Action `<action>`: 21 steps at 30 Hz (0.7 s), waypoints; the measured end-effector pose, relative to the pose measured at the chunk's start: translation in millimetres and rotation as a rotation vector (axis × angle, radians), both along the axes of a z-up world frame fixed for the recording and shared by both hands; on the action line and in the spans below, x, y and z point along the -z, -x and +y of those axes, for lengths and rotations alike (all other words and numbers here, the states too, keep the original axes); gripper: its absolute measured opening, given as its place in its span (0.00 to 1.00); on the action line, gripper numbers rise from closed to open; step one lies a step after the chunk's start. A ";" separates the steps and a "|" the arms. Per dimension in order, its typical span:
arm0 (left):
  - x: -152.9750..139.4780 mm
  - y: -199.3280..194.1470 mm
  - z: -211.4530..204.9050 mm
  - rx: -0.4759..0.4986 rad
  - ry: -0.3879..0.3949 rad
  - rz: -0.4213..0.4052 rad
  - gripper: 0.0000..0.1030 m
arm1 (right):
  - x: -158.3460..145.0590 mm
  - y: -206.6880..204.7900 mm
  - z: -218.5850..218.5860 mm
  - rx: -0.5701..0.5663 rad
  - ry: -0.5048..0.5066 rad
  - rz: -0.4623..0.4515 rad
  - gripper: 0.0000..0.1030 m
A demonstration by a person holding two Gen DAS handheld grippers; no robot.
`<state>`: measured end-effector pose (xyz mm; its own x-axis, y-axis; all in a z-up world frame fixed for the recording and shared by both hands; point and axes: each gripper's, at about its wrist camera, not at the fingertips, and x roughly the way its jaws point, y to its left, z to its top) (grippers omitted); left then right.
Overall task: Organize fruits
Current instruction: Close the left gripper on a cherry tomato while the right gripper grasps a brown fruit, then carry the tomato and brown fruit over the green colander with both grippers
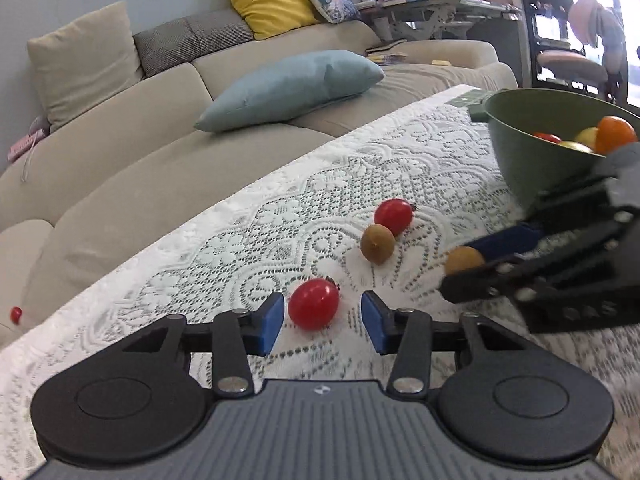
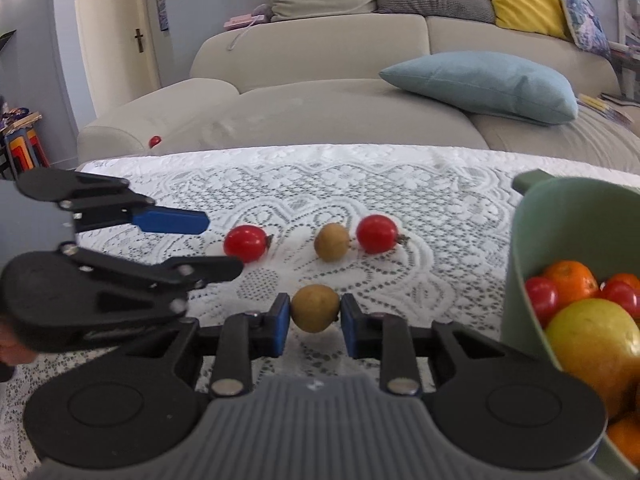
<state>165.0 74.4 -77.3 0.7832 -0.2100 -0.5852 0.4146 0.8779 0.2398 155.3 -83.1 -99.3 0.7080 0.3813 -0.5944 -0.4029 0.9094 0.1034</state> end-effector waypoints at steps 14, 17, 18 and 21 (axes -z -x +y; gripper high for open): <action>10.3 -18.9 -1.1 -0.058 0.015 0.029 0.41 | 1.5 3.3 3.6 -0.008 -0.009 -0.003 0.23; 9.8 -21.2 2.0 -0.066 0.051 0.042 0.34 | 2.2 4.0 3.9 -0.007 -0.008 -0.003 0.23; 9.9 -21.4 2.5 -0.068 0.058 0.043 0.34 | 2.4 4.1 4.2 -0.008 -0.008 -0.002 0.23; 9.0 -18.8 2.4 -0.072 0.063 0.036 0.34 | 1.8 5.5 4.1 -0.013 -0.011 -0.004 0.23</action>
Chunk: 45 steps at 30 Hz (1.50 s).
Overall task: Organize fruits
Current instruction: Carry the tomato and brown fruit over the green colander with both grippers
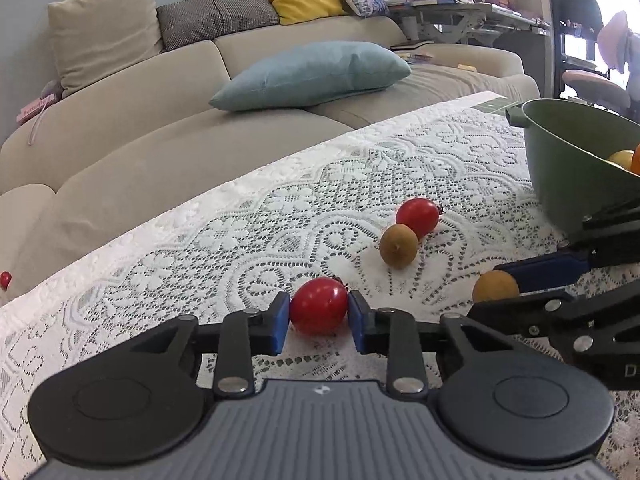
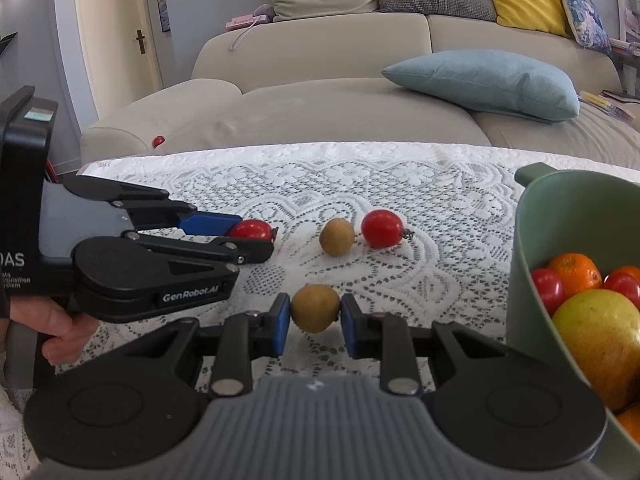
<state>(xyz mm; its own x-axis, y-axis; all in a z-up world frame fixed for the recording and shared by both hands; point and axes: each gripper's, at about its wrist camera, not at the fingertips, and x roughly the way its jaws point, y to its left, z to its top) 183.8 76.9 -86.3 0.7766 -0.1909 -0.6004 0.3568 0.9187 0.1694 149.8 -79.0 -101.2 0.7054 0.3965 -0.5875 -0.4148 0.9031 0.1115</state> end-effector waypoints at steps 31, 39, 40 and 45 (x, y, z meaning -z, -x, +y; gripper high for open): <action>-105.6 64.0 -96.7 0.142 0.206 -0.051 0.33 | -85.3 54.1 -109.8 0.213 0.038 -0.221 0.23; -98.4 48.1 -142.5 0.221 0.201 0.031 0.33 | -72.4 49.7 -136.2 0.262 0.143 -0.187 0.23; -95.7 45.9 -146.5 0.226 0.204 0.048 0.33 | -70.0 48.8 -136.7 0.260 0.158 -0.184 0.23; -83.8 36.7 -159.9 0.232 0.188 0.092 0.33 | -65.3 44.4 -146.4 0.257 0.164 -0.160 0.23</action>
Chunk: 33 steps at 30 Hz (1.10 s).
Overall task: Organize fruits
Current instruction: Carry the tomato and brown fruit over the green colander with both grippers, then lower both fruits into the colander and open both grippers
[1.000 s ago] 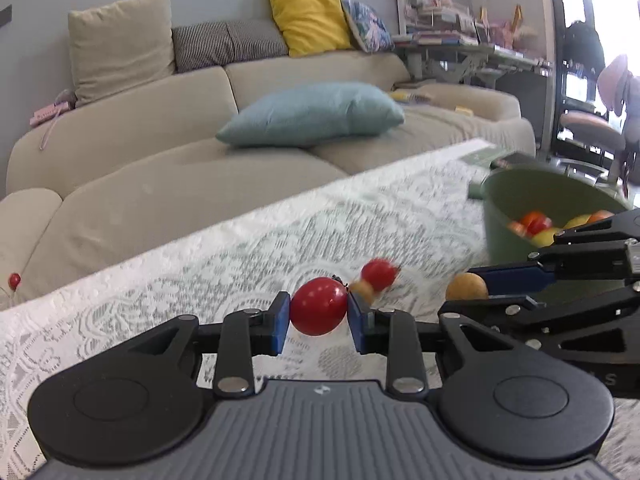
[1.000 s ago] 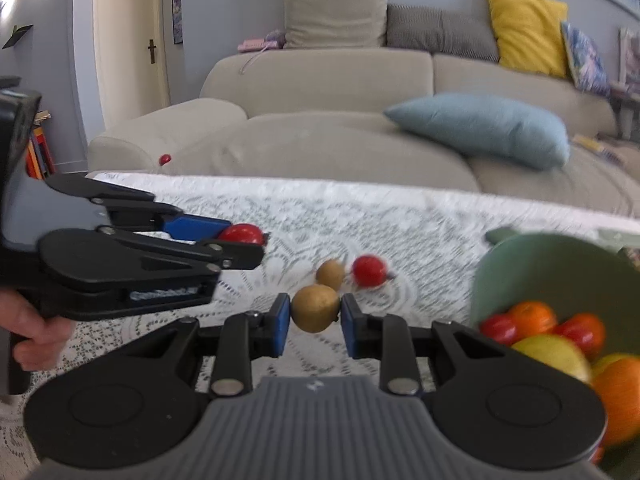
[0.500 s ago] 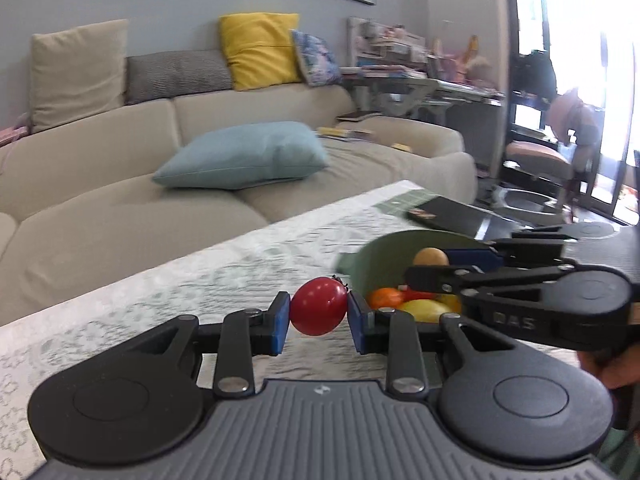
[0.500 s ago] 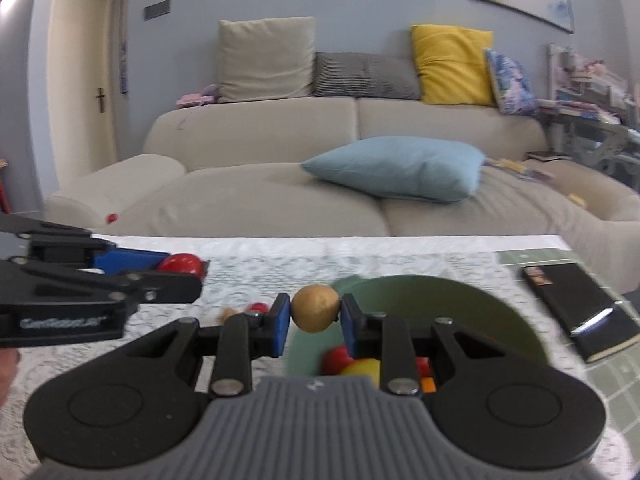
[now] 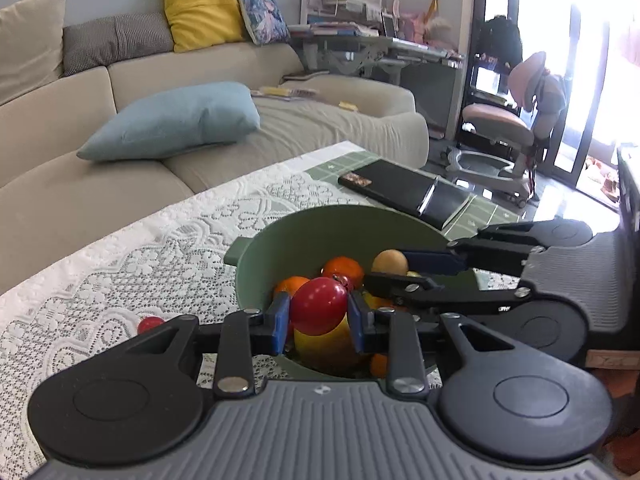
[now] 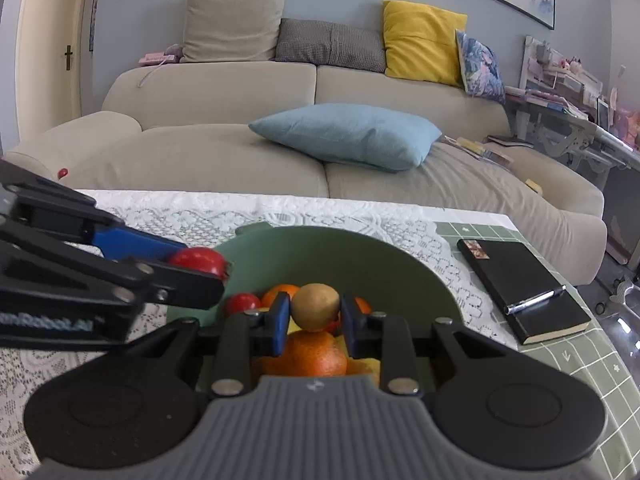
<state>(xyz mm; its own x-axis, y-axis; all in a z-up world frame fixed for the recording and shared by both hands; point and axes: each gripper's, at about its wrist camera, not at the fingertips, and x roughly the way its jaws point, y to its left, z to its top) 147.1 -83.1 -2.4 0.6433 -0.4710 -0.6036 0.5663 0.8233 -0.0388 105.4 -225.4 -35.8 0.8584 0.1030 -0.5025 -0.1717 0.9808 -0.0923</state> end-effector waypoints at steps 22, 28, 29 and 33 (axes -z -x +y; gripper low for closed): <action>25.6 -24.4 -6.7 -0.021 0.009 0.108 0.34 | 2.2 -9.1 -23.9 0.007 -0.105 0.032 0.23; 24.7 -30.3 -3.5 -0.039 -0.008 0.107 0.34 | 4.9 -23.6 -25.5 -0.002 -0.167 0.073 0.23; 24.0 -30.5 -3.3 -0.041 -0.009 0.107 0.34 | 5.2 -24.4 -25.2 -0.002 -0.170 0.075 0.23; 23.1 -28.9 -2.7 -0.048 -0.012 0.104 0.37 | 4.8 -23.5 -22.1 0.004 -0.157 0.064 0.24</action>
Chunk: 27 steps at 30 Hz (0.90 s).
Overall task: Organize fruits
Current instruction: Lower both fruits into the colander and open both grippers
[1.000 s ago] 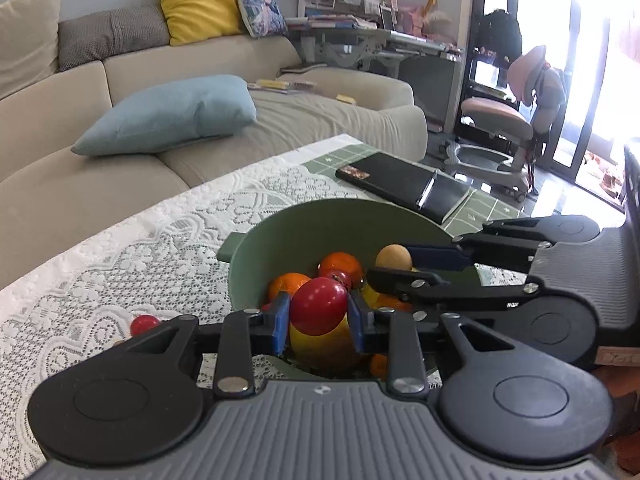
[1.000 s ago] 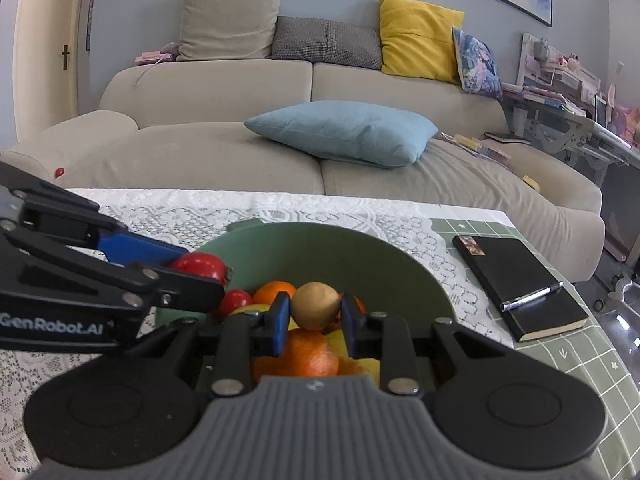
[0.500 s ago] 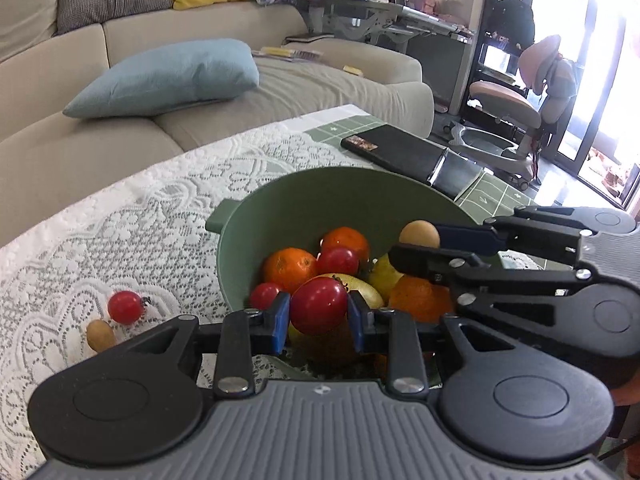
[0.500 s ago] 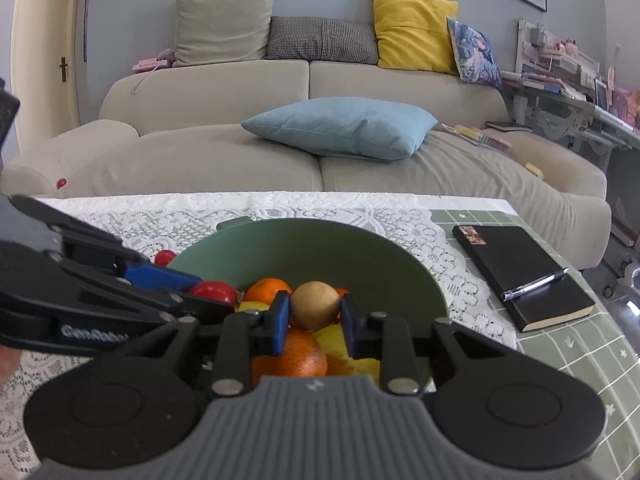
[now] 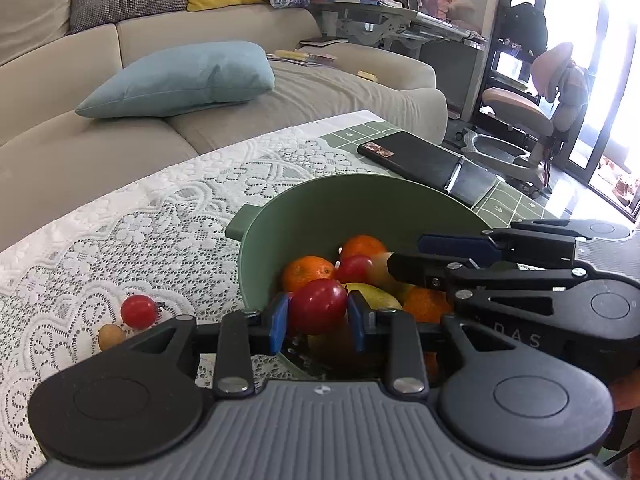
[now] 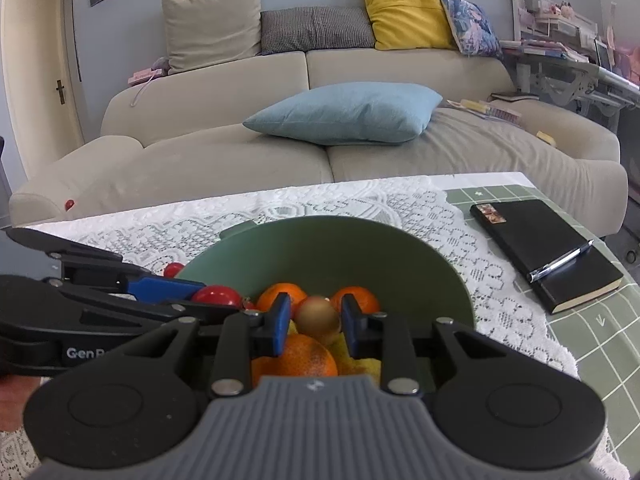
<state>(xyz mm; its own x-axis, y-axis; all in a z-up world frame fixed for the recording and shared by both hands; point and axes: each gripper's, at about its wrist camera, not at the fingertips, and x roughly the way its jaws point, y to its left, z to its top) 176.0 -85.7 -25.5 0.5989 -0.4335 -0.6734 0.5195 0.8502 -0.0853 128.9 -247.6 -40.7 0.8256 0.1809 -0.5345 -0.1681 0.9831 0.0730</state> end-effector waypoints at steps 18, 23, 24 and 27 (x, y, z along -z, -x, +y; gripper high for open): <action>-19.2 16.0 17.2 -0.024 0.042 -0.088 0.65 | -5.8 10.4 -12.3 0.030 -0.058 -0.068 0.55; -26.7 22.3 38.8 -0.078 0.068 -0.114 0.65 | -8.2 14.6 -7.5 0.022 -0.053 -0.095 0.65; -28.4 23.7 43.7 -0.093 0.071 -0.118 0.65 | -8.7 15.9 -7.1 0.024 -0.057 -0.103 0.68; -31.8 31.4 57.7 -0.139 0.076 -0.141 0.65 | -11.2 20.2 -6.0 0.030 -0.074 -0.131 0.75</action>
<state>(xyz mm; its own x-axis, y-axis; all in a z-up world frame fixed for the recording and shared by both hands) 144.6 -28.1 6.3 0.7426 -0.3867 -0.5469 0.4094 0.9083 -0.0864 108.7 -253.6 -29.5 0.8929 0.1900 -0.4082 -0.1516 0.9805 0.1246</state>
